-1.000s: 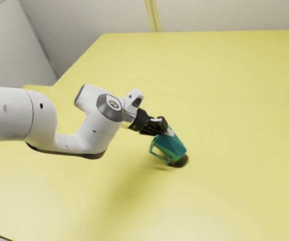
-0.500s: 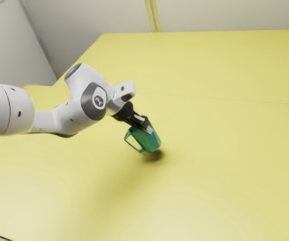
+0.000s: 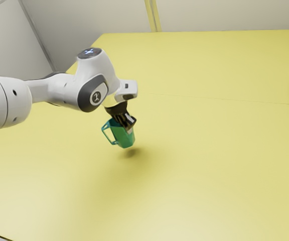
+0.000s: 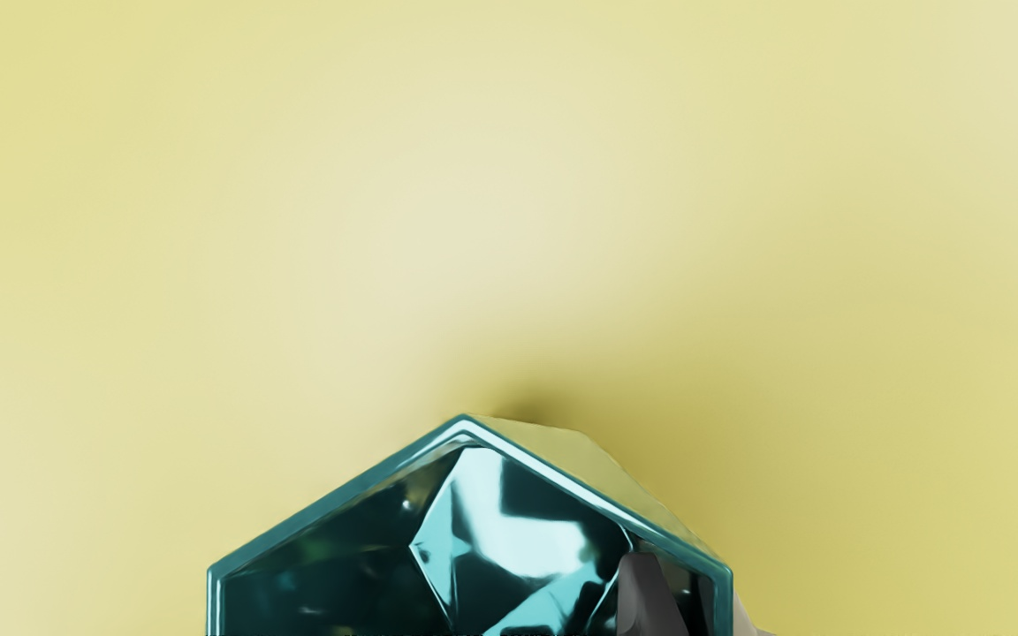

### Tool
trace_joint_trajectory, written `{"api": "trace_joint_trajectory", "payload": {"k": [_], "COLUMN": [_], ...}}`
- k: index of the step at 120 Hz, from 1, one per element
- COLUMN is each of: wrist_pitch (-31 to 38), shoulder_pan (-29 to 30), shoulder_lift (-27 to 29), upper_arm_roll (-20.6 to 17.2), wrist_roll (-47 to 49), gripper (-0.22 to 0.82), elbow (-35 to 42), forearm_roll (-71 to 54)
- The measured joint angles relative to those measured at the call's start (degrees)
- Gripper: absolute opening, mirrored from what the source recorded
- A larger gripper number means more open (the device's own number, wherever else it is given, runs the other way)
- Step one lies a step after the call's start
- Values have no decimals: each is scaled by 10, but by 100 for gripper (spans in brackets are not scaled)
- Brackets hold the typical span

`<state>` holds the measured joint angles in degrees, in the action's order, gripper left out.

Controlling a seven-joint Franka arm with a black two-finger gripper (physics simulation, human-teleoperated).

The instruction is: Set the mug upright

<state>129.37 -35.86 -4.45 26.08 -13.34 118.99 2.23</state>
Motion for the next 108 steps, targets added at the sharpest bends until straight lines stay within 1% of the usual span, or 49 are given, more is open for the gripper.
{"api": "trace_joint_trajectory", "payload": {"k": [37,70,108], "wrist_pitch": [-35,-43,-43], "shoulder_pan": [-2,30,30], "shoulder_lift": [-10,-8,-16], "upper_arm_roll": [0,0,1], "wrist_roll": [79,124,157], "gripper": [-17,-18,-18], "elbow": [7,26,31], "forearm_roll": [-9,-11,-12]}}
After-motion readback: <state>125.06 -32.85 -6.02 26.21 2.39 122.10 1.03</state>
